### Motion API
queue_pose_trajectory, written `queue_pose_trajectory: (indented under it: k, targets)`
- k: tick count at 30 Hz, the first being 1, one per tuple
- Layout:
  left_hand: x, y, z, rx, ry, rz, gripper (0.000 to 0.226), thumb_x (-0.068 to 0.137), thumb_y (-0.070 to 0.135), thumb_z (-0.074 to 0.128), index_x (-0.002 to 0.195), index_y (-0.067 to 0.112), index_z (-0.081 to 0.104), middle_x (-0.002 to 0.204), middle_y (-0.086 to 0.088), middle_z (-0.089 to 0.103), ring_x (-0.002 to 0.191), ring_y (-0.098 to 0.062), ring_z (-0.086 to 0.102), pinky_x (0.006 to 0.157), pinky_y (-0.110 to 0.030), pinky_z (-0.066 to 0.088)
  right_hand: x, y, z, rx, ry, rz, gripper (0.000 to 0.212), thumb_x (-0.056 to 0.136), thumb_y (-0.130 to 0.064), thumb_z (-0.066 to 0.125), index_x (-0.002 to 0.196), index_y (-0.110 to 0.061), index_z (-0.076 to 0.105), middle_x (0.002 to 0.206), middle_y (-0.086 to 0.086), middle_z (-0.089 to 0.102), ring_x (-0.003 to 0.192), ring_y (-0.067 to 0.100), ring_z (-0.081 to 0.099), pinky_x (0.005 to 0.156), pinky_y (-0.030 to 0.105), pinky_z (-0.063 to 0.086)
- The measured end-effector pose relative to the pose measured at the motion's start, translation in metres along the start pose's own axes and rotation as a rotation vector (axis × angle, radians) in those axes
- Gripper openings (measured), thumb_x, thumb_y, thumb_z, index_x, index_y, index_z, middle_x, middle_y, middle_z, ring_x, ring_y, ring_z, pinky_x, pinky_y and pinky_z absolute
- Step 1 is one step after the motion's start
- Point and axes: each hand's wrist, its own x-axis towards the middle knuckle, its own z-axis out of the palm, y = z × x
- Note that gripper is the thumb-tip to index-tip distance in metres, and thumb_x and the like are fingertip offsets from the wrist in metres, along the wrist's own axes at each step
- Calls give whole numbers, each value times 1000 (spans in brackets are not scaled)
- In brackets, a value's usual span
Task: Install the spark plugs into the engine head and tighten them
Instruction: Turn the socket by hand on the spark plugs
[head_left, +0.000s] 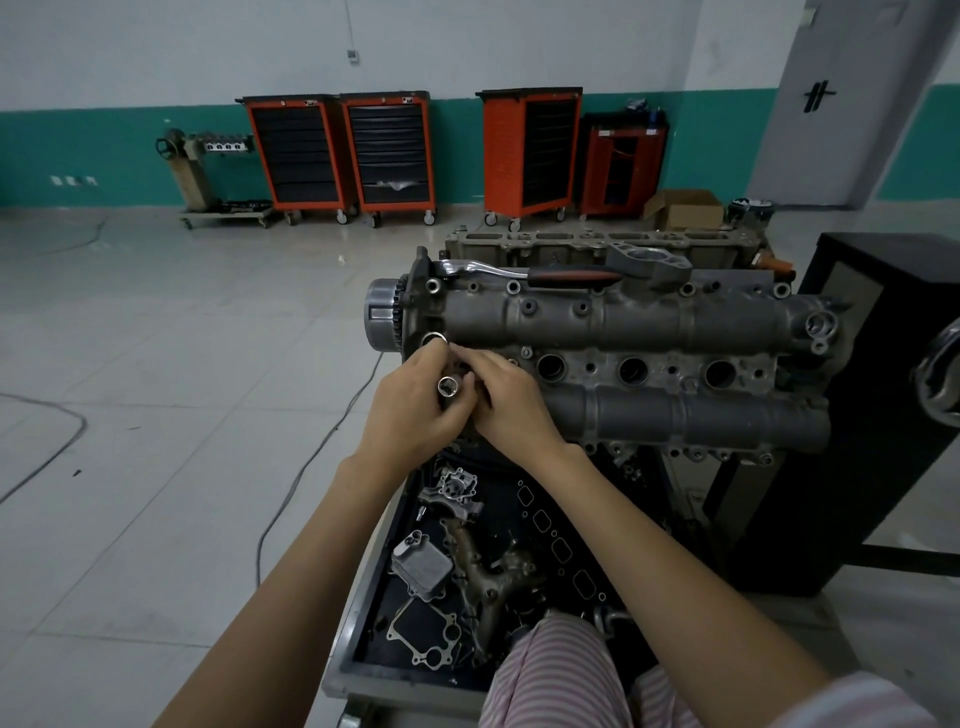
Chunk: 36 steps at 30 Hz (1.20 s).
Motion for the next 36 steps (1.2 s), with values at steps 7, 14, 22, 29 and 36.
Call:
queue_pose_trajectory:
  k: [7, 14, 22, 29, 36]
  targets:
    - [0, 1, 3, 29, 18, -7, 24, 83, 31, 47, 72, 20, 29, 58, 17, 30, 49, -8, 32, 47, -12, 21, 0, 3, -1, -23, -57, -25, 39, 83, -1, 56, 122, -2, 55, 119, 10, 59, 110, 21, 55, 93, 30, 44]
    - [-1, 1, 1, 8, 8, -42, 31, 85, 37, 49, 71, 15, 33, 56, 13, 34, 49, -9, 36, 45, -16, 24, 3, 3, 3, 120, 115, 113, 13, 82, 1, 59, 94, 1, 64, 90, 4, 58, 75, 4, 53, 71, 10, 40]
    - [4, 6, 2, 51, 37, -11, 44, 85, 29, 65, 61, 15, 30, 52, 2, 34, 45, -19, 34, 42, -31, 26, 2, 0, 7, 119, 158, 158, 15, 76, -1, 64, 86, -4, 53, 89, 4, 49, 73, 11, 45, 64, 17, 37]
    - [1, 2, 0, 31, 8, 0, 25, 87, 33, 47, 76, 16, 32, 64, 9, 37, 52, -11, 34, 46, -13, 24, -2, 3, 2, -24, 3, -10, 45, 83, 5, 55, 128, -1, 49, 128, 14, 54, 116, 23, 52, 99, 26, 39]
    - [-1, 2, 0, 28, -24, -35, 30, 82, 41, 49, 71, 17, 33, 58, 12, 34, 51, -9, 38, 46, -17, 26, 3, 0, 9, 125, 213, 190, 9, 75, 2, 61, 78, -3, 54, 81, -2, 47, 63, 2, 40, 60, 16, 37]
